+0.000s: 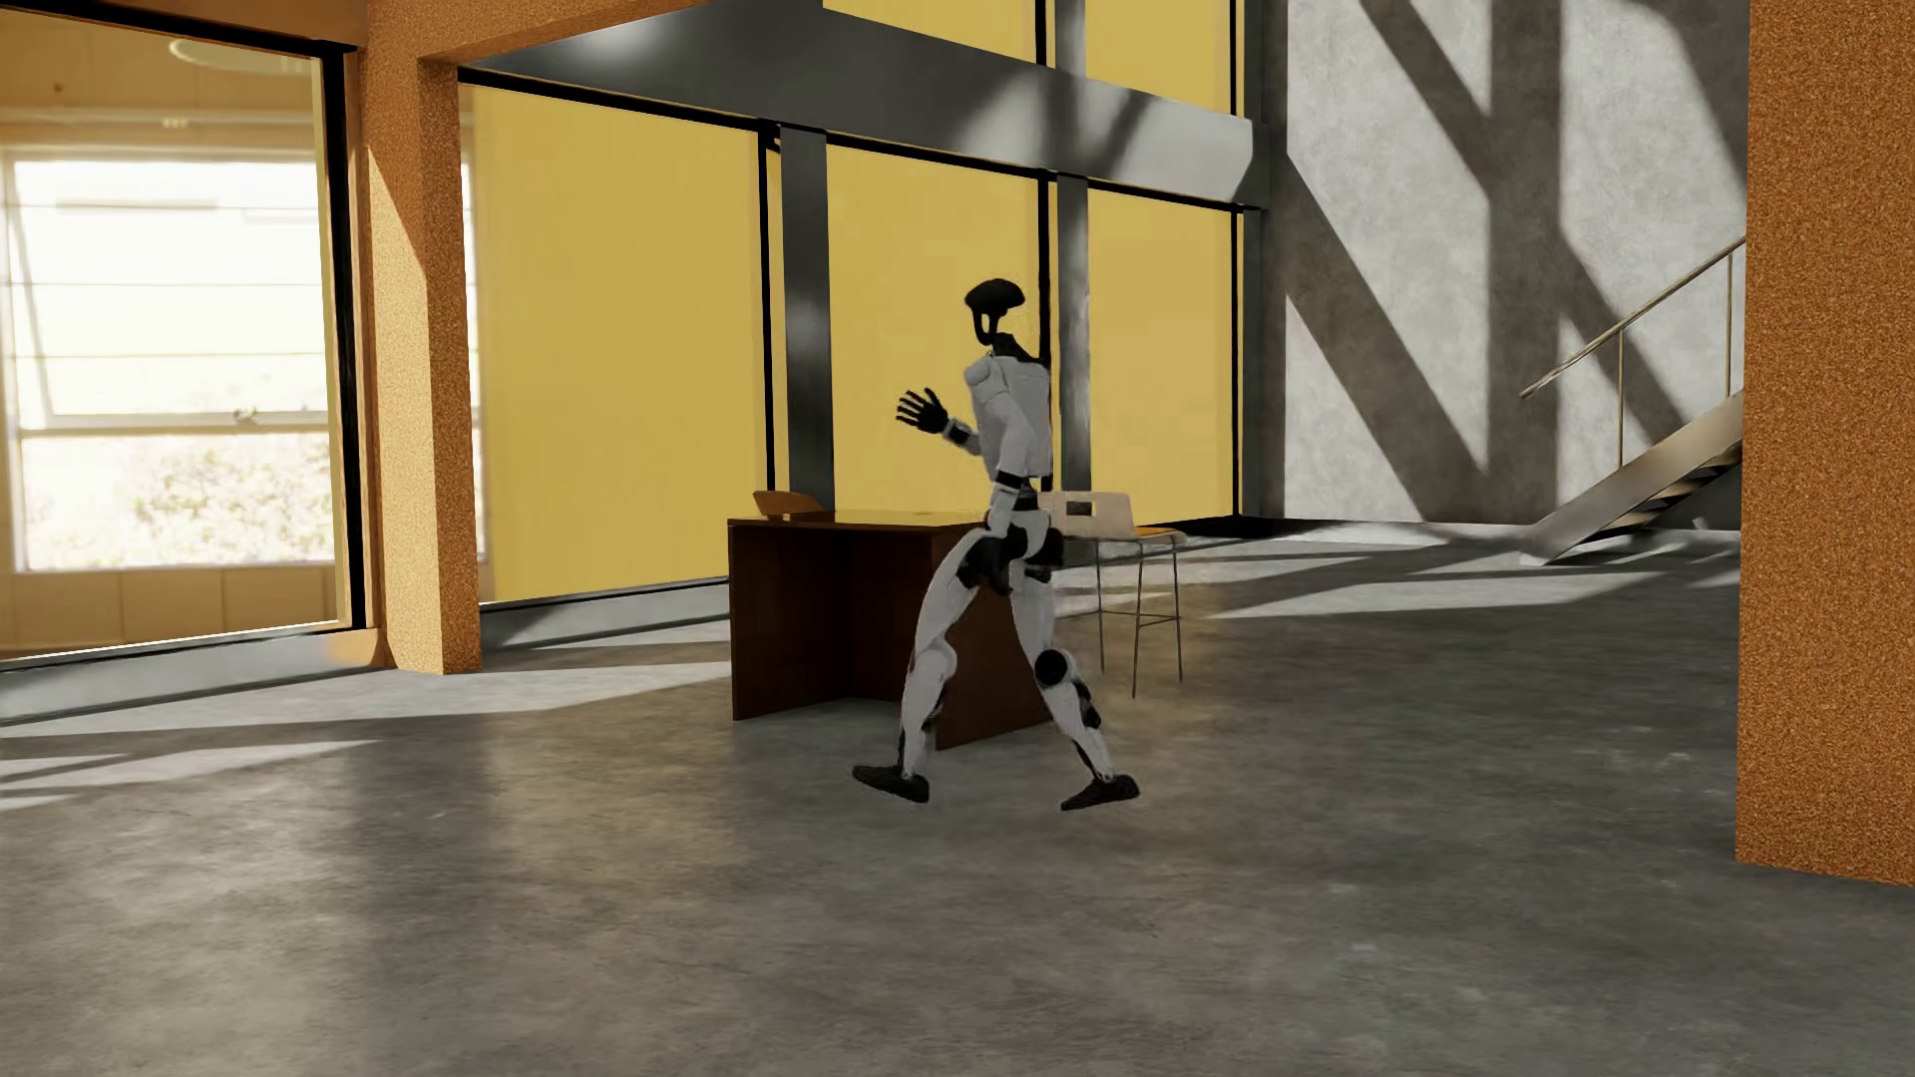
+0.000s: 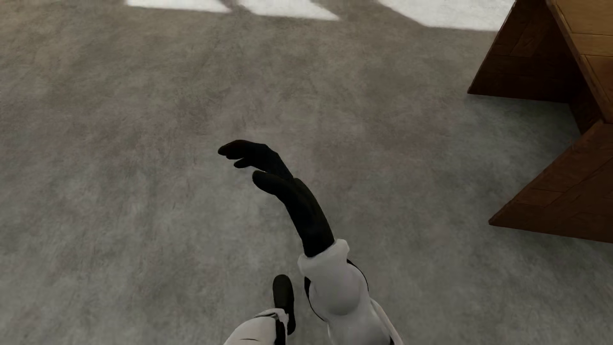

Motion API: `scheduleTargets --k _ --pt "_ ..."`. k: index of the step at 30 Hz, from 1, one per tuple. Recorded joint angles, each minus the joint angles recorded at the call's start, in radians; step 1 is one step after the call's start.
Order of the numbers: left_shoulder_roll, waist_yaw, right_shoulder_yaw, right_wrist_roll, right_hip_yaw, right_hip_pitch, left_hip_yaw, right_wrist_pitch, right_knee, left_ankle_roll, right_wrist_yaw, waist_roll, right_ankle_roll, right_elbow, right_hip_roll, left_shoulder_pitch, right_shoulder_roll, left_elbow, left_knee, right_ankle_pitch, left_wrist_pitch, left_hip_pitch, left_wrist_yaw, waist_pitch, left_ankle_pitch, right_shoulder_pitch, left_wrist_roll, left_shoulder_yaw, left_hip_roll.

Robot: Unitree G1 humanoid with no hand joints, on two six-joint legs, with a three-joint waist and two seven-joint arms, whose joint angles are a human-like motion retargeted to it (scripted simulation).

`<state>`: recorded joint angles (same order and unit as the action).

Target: Walk around the desk

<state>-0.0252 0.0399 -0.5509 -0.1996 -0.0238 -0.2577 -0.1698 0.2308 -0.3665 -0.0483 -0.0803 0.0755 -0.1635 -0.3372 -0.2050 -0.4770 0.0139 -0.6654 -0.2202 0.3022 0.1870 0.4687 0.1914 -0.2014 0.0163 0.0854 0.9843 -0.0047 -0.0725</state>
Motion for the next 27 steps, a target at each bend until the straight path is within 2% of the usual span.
scheduleTargets --k 1,2,3,4,5,7,8,9,11,13,14,15,16,17,18,19,20,21,22,23,24,25,26,27 --pt "0.006 0.004 -0.026 0.073 -0.006 -0.027 0.056 -0.021 -0.056 0.062 0.008 -0.009 0.013 -0.084 0.016 0.005 0.01 -0.001 -0.075 -0.056 0.021 -0.002 -0.018 0.0 -0.086 0.04 0.012 0.014 0.035" --pt "0.019 0.007 -0.044 0.124 -0.018 -0.021 0.044 -0.047 -0.18 0.083 0.014 -0.021 0.029 -0.142 0.037 0.006 0.017 0.006 -0.161 -0.158 0.04 -0.022 -0.051 -0.002 -0.144 0.08 0.013 0.037 0.029" --pt "0.035 0.012 -0.06 0.159 -0.029 0.041 0.016 -0.069 -0.39 0.092 0.01 -0.035 0.106 -0.177 0.067 0.006 0.02 0.018 -0.287 -0.264 0.051 -0.018 -0.089 -0.006 -0.068 0.122 0.0 0.066 0.012" --pt "0.046 0.018 -0.079 0.197 -0.046 0.13 -0.008 -0.084 -0.622 0.088 -0.001 -0.048 0.245 -0.197 0.107 0.008 0.015 0.033 -0.379 -0.385 0.052 -0.037 -0.126 -0.009 0.027 0.151 -0.027 0.094 -0.007" --pt "0.048 0.019 -0.097 0.236 -0.067 0.226 -0.035 -0.096 -0.804 0.081 -0.013 -0.061 0.255 -0.211 0.169 0.021 0.016 0.041 -0.411 -0.464 0.055 -0.086 -0.148 -0.011 0.097 0.172 -0.053 0.113 -0.013" --pt "0.019 0.006 -0.104 0.239 -0.129 0.409 -0.057 -0.089 -0.984 0.067 -0.034 -0.083 0.181 -0.234 0.301 0.085 0.029 0.043 -0.374 -0.371 0.06 -0.221 -0.16 -0.012 0.174 0.177 -0.082 0.12 0.005" --pt "-0.005 -0.007 -0.104 0.237 -0.168 0.489 -0.054 -0.089 -0.988 0.06 -0.038 -0.091 0.174 -0.246 0.36 0.127 0.038 0.041 -0.337 -0.363 0.066 -0.288 -0.154 -0.012 0.198 0.158 -0.075 0.107 0.023" --pt "-0.027 -0.022 -0.099 0.229 -0.202 0.56 -0.043 -0.089 -0.942 0.054 -0.037 -0.097 0.165 -0.262 0.401 0.173 0.048 0.045 -0.3 -0.369 0.067 -0.351 -0.152 -0.01 0.221 0.137 -0.066 0.089 0.043" --pt "-0.07 -0.05 -0.077 0.198 -0.257 0.666 -0.017 -0.08 -0.709 0.041 -0.017 -0.103 0.141 -0.291 0.425 0.266 0.068 0.063 -0.231 -0.333 0.038 -0.469 -0.147 -0.006 0.271 0.106 -0.068 0.041 0.072" --pt "-0.112 -0.07 -0.054 0.168 -0.296 0.69 -0.002 -0.085 -0.28 0.021 0.011 -0.109 0.163 -0.301 0.404 0.347 0.071 0.1 -0.17 -0.354 0.014 -0.586 -0.145 -0.004 0.328 0.08 -0.092 0.005 0.089" --pt "-0.128 -0.078 -0.03 0.134 -0.281 0.667 0.0 -0.086 0.011 0.009 0.011 -0.112 0.162 -0.294 0.358 0.374 0.066 0.13 -0.133 -0.395 0.01 -0.645 -0.155 -0.004 0.35 0.06 -0.101 -0.002 0.091" --pt "-0.131 -0.084 0.001 0.071 -0.231 0.669 0.004 -0.092 0.202 -0.002 -0.003 -0.111 0.17 -0.282 0.323 0.392 0.065 0.166 -0.102 -0.353 0.009 -0.704 -0.172 -0.005 0.368 0.035 -0.116 0.001 0.092" --pt "-0.127 -0.085 0.02 0.002 -0.211 0.679 0.0 -0.101 0.27 -0.015 -0.019 -0.108 0.197 -0.262 0.301 0.396 0.068 0.202 -0.101 -0.289 0.009 -0.75 -0.19 -0.008 0.386 0.007 -0.14 0.016 0.089" --pt "-0.117 -0.082 0.026 -0.063 -0.224 0.691 -0.011 -0.114 0.209 -0.029 -0.022 -0.102 0.162 -0.232 0.293 0.377 0.076 0.24 -0.143 -0.337 0.008 -0.788 -0.213 -0.012 0.395 -0.021 -0.168 0.042 0.08" --pt "-0.102 -0.082 0.036 -0.157 -0.22 0.703 -0.019 -0.126 0.112 -0.023 -0.019 -0.092 0.085 -0.201 0.281 0.342 0.09 0.272 -0.199 -0.402 0.007 -0.814 -0.237 -0.018 0.363 -0.054 -0.197 0.065 0.066" --pt "-0.086 -0.085 0.049 -0.28 -0.22 0.695 -0.019 -0.136 0.033 -0.008 -0.012 -0.079 0.038 -0.171 0.275 0.309 0.11 0.281 -0.297 -0.481 0.011 -0.818 -0.247 -0.022 0.283 -0.098 -0.22 0.073 0.045" --pt "-0.081 -0.086 0.069 -0.429 -0.235 0.691 -0.023 -0.139 -0.057 0.032 -0.001 -0.063 0.005 -0.139 0.269 0.272 0.132 0.27 -0.46 -0.474 0.014 -0.779 -0.246 -0.028 0.165 -0.148 -0.228 0.067 0.003" --pt "-0.079 -0.087 0.089 -0.617 -0.247 0.674 -0.05 -0.139 -0.134 0.007 0.004 -0.043 0.002 -0.094 0.255 0.243 0.159 0.239 -0.671 -0.399 0.027 -0.711 -0.225 -0.033 0.047 -0.199 -0.218 0.05 -0.07" --pt "-0.081 -0.081 0.104 -0.847 -0.259 0.637 -0.048 -0.153 -0.166 0.052 0.024 -0.022 0.004 -0.031 0.227 0.225 0.188 0.193 -0.874 -0.331 0.046 -0.613 -0.19 -0.037 -0.073 -0.241 -0.187 0.023 -0.148" --pt "-0.076 -0.071 0.105 -1.1 -0.264 0.586 -0.018 -0.183 -0.157 0.071 0.095 -0.003 0.008 0.056 0.193 0.214 0.216 0.136 -1.019 -0.286 0.067 -0.497 -0.153 -0.04 -0.036 -0.263 -0.147 -0.005 -0.183" --pt "-0.069 -0.06 0.088 -1.315 -0.256 0.527 0.011 -0.205 -0.119 0.09 0.218 0.007 0.011 0.173 0.156 0.199 0.229 0.08 -1.106 -0.261 0.079 -0.379 -0.122 -0.041 0.01 -0.264 -0.106 -0.028 -0.191" --pt "-0.061 -0.048 0.075 -1.442 -0.238 0.47 0.026 -0.201 -0.073 0.089 0.321 0.01 0.014 0.316 0.122 0.173 0.216 0.038 -1.137 -0.243 0.081 -0.268 -0.093 -0.039 0.011 -0.243 -0.07 -0.042 -0.195" --pt "-0.053 -0.036 0.093 -1.459 -0.217 0.414 0.033 -0.198 -0.023 0.088 0.322 0.007 0.017 0.475 0.091 0.14 0.177 0.011 -1.112 -0.227 0.074 -0.169 -0.064 -0.034 0.007 -0.225 -0.046 -0.046 -0.195" --pt "-0.05 -0.023 0.158 -1.353 -0.194 0.362 0.034 -0.221 0.017 0.092 0.27 0.004 0.021 0.662 0.065 0.114 0.117 -0.007 -1.037 -0.207 0.068 -0.087 -0.038 -0.028 0.01 -0.202 -0.033 -0.042 -0.191"
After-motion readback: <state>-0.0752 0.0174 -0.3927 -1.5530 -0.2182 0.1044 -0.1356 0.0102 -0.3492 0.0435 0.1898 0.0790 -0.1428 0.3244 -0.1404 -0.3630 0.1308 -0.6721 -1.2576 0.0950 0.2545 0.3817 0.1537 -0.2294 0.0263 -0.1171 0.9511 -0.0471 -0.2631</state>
